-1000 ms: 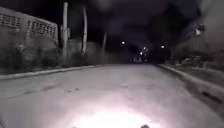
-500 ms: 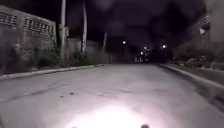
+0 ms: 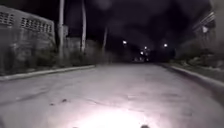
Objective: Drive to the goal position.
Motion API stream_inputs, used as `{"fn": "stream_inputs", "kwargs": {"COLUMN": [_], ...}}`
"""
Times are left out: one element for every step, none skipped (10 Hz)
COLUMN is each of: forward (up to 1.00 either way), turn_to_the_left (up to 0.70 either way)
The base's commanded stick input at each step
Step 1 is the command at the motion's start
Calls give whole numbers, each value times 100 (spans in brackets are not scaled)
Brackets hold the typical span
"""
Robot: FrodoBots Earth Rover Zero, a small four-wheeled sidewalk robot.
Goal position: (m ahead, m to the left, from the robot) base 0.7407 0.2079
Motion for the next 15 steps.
{"fn": "stream_inputs", "kwargs": {"forward": [70, 70, 70, 70, 70, 70, 70, 70, 70, 70, 70, 70, 70, 70, 70], "turn_to_the_left": [0, 6, 18, 30, 35, 33, 24, 15, 5, 0, 0, 0, 0, 0, 0]}}
